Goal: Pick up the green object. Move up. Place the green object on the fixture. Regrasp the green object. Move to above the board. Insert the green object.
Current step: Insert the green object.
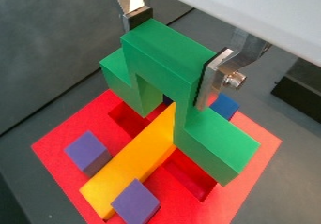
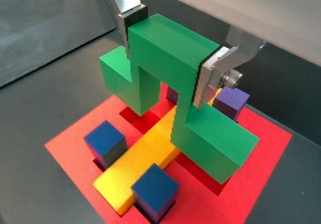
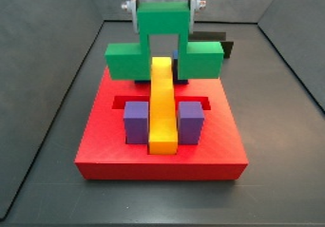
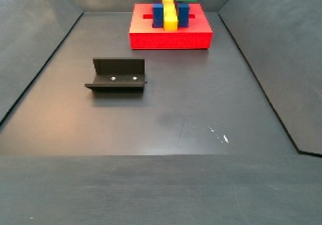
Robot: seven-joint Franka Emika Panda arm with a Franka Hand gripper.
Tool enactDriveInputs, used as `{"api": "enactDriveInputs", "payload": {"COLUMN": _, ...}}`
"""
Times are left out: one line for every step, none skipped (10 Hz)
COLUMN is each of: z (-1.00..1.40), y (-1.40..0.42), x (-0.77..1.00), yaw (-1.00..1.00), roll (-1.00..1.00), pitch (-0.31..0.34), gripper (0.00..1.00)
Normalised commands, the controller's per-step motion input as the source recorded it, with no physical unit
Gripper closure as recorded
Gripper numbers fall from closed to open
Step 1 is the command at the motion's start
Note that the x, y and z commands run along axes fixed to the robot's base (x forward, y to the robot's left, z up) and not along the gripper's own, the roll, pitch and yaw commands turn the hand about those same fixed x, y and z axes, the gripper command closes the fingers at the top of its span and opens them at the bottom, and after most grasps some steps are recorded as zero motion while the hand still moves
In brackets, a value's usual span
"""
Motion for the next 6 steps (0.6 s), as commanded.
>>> {"api": "enactDriveInputs", "payload": {"z": -0.19, "y": -0.05, "x": 0.03, "yaw": 0.2, "roll": -0.16, "pitch": -0.099, "gripper": 1.0}}
{"api": "enactDriveInputs", "payload": {"z": -0.21, "y": 0.0, "x": 0.0, "yaw": 0.15, "roll": -0.17, "pitch": -0.1, "gripper": 1.0}}
{"api": "enactDriveInputs", "payload": {"z": -0.26, "y": 0.0, "x": -0.16, "yaw": 0.05, "roll": -0.06, "pitch": -0.081, "gripper": 1.0}}
{"api": "enactDriveInputs", "payload": {"z": -0.23, "y": -0.04, "x": -0.02, "yaw": 0.0, "roll": 0.0, "pitch": -0.06, "gripper": 1.0}}
{"api": "enactDriveInputs", "payload": {"z": -0.19, "y": -0.08, "x": 0.0, "yaw": -0.03, "roll": 0.0, "pitch": -0.059, "gripper": 1.0}}
{"api": "enactDriveInputs", "payload": {"z": -0.14, "y": -0.1, "x": 0.11, "yaw": -0.02, "roll": 0.0, "pitch": -0.061, "gripper": 1.0}}
